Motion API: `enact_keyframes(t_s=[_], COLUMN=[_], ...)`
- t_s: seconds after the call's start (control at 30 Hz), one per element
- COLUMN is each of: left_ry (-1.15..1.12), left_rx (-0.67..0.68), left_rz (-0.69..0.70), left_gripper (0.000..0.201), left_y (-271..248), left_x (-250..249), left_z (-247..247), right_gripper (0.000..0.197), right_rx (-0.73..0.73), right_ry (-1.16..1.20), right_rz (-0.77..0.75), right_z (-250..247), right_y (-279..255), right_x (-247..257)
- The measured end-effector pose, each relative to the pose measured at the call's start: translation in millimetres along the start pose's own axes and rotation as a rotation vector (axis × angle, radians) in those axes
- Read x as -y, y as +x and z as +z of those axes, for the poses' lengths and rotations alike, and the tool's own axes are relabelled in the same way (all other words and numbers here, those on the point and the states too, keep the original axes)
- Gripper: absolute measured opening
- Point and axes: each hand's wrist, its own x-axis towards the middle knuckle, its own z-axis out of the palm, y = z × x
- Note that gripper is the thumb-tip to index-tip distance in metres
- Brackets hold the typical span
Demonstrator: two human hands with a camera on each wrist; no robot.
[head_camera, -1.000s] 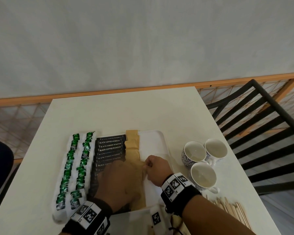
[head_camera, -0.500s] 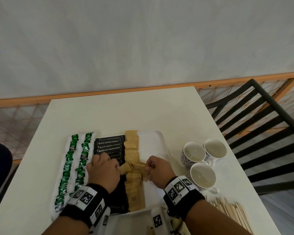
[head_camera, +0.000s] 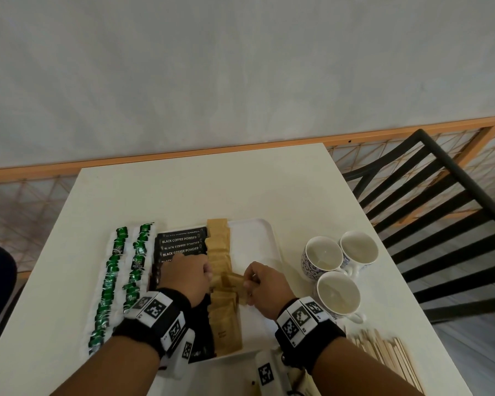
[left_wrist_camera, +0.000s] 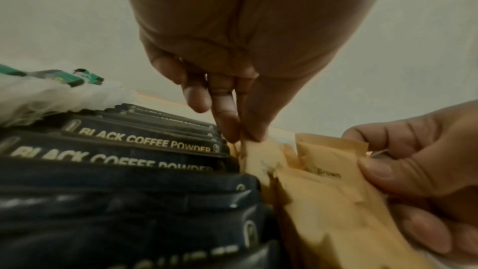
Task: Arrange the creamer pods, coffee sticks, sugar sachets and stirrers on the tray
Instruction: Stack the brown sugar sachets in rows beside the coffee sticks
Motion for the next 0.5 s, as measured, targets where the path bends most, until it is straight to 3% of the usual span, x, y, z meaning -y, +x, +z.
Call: enact_keyframes(t_s=[0.23, 0.37, 0.5], left_ry=[-0.117, -0.14, -0.152], left_rx=[0.036, 0.059, 0.063], left_rz=[0.02, 0.028, 0.027], left_gripper=[0.015, 0.026, 0.014], left_y=[9.6, 13.6, 17.5], left_x=[-2.7, -4.0, -6.4], left_z=[-4.3, -6.5, -7.5], right_gripper=[0.03, 0.032, 0.034], right_rx=[-0.031, -0.021, -0.011], right_ry=[-0.017, 0.031, 0.017], right_rz=[-0.009, -0.017, -0.05], right_z=[0.3, -3.3, -4.6], right_y=[3.8, 1.6, 4.9], right_x=[2.2, -1.6, -0.4])
